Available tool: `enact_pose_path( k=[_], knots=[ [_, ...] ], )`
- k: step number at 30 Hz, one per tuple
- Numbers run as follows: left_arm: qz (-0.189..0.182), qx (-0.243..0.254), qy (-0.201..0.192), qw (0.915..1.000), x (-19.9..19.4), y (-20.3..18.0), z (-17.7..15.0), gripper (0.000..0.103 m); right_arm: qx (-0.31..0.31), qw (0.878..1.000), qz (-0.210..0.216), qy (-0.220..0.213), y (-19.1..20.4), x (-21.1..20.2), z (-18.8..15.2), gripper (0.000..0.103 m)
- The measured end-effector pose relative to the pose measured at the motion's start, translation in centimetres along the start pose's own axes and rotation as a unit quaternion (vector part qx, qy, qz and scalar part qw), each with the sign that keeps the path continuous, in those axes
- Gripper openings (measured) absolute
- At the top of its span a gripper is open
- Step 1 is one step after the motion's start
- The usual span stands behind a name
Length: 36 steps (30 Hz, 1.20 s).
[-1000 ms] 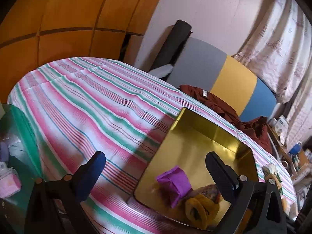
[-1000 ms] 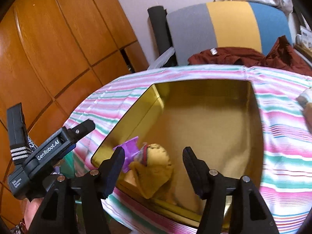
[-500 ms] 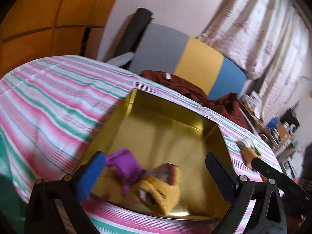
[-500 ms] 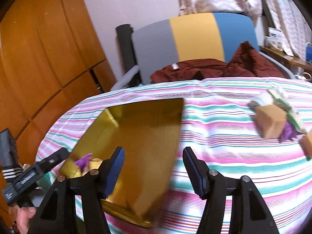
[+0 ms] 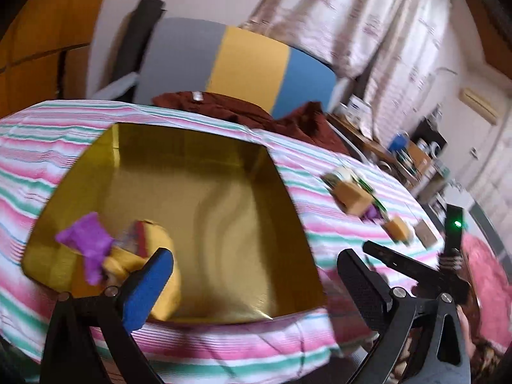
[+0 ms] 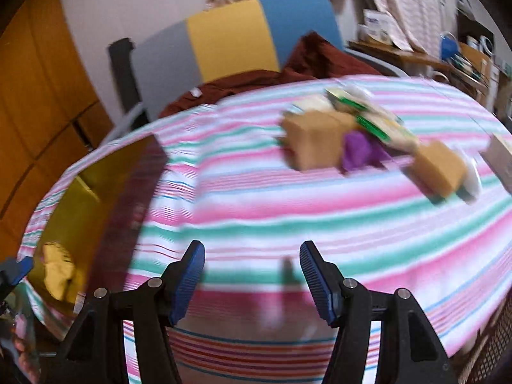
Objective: Organize objects
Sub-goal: 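Move the right gripper back to the pile and grasp a tan sponge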
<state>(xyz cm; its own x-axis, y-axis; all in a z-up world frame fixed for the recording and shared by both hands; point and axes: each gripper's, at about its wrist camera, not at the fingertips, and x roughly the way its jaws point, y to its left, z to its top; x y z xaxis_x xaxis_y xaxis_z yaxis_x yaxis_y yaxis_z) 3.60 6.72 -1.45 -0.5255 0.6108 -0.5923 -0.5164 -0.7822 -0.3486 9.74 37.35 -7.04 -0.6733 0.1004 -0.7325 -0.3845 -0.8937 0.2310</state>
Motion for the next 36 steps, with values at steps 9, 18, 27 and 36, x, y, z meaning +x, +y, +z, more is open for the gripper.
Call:
enact_pose_path(
  k=[9,18,27,36],
  knots=[
    [-0.028,0.069,0.022,0.9970,1.0,-4.2,-1.6,0.103,0.051,0.998,-0.035,-0.025,-6.6,-1.0,-0.6,0.063],
    [-0.072,0.077,0.050,0.9932,1.5,-6.9,-2.7,0.103,0.043,0.993,-0.097,-0.049,-11.5,-1.6,1.8,0.063],
    [-0.094,0.079,0.080,0.9892,2.3,-9.4,-3.9,0.103,0.027,0.985,-0.157,-0.059,-15.5,-0.3,5.8,0.072],
    [-0.096,0.087,0.106,0.9858,3.3,-10.7,-4.5,0.103,-0.037,0.987,-0.155,-0.024,-16.5,2.9,8.2,0.076]
  ],
)
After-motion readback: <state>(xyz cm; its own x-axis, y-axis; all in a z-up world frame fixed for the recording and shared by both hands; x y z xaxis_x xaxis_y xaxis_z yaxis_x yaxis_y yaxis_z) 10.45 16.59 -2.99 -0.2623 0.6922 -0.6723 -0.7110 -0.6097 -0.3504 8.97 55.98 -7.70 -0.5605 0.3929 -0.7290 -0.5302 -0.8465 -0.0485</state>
